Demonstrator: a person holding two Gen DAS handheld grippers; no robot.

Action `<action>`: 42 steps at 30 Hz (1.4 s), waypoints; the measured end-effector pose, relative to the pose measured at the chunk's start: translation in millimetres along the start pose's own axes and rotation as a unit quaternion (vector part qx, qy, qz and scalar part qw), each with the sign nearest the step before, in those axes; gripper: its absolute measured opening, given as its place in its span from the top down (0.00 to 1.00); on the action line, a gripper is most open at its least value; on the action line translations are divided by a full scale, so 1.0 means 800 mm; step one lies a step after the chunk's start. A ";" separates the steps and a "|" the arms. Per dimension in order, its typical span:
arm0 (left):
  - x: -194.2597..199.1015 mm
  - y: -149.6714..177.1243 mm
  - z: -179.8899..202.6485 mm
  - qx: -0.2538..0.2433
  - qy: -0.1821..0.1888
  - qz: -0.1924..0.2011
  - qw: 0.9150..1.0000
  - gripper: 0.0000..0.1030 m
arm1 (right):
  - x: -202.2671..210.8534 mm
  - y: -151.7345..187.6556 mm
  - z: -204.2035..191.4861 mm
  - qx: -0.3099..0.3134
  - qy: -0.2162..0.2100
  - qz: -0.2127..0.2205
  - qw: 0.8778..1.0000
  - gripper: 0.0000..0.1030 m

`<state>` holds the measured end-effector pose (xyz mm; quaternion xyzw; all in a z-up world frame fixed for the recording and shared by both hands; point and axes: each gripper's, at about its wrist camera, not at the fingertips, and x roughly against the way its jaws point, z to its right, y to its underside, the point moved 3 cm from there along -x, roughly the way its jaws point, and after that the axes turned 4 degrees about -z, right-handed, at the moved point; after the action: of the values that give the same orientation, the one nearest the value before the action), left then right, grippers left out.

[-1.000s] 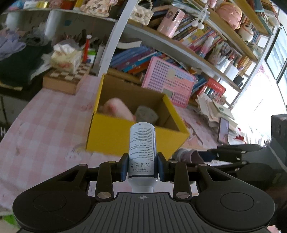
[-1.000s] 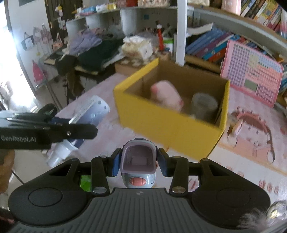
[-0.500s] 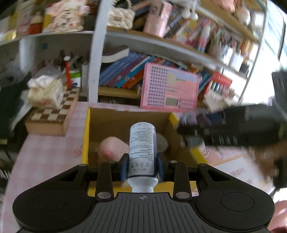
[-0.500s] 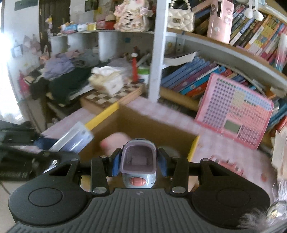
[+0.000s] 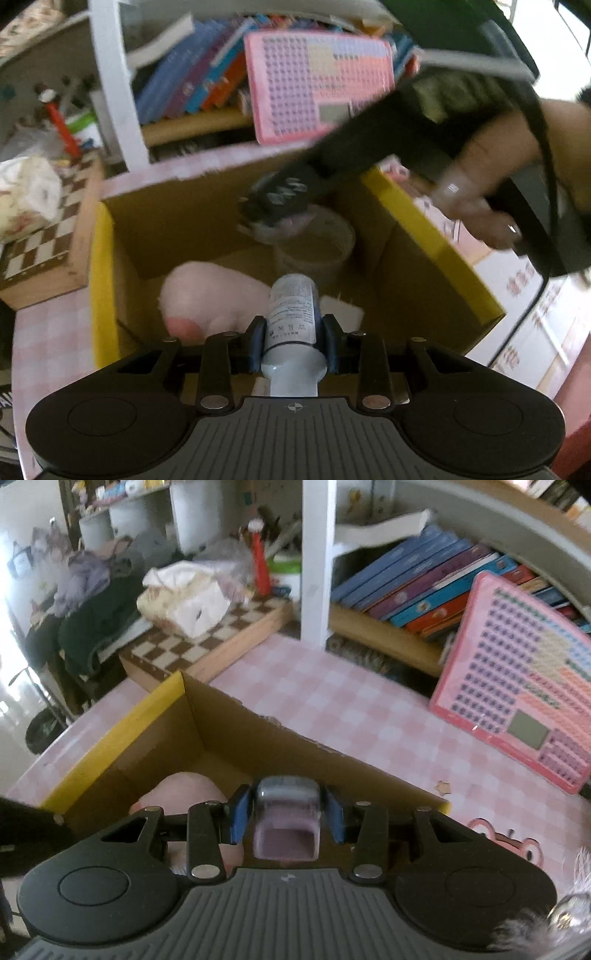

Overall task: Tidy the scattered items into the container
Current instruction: 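Lower both items into the yellow box and open both tools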

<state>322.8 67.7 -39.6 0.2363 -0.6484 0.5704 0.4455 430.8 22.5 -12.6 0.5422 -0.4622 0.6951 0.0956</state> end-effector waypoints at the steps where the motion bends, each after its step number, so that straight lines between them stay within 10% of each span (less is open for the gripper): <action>1: -0.005 -0.001 -0.001 -0.002 -0.001 -0.008 1.000 0.70 | -0.008 -0.002 0.000 0.003 -0.004 -0.009 1.000 0.61; 15: -0.040 -0.005 -0.001 -0.002 0.012 -0.051 0.999 0.69 | -0.054 0.001 -0.004 0.002 -0.030 -0.046 0.998 0.60; 18: -0.032 -0.007 0.002 -0.019 0.001 -0.035 0.999 0.63 | -0.040 0.002 0.000 -0.012 -0.046 -0.026 0.999 0.49; 42: 0.168 0.052 0.028 0.052 -0.022 0.167 0.984 0.42 | 0.209 0.107 -0.026 -0.073 0.010 0.158 0.985 0.48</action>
<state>215.9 83.7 53.6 0.1596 -0.6580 0.6644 0.3166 296.5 -71.1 82.2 0.4471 -0.5905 0.6712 0.0284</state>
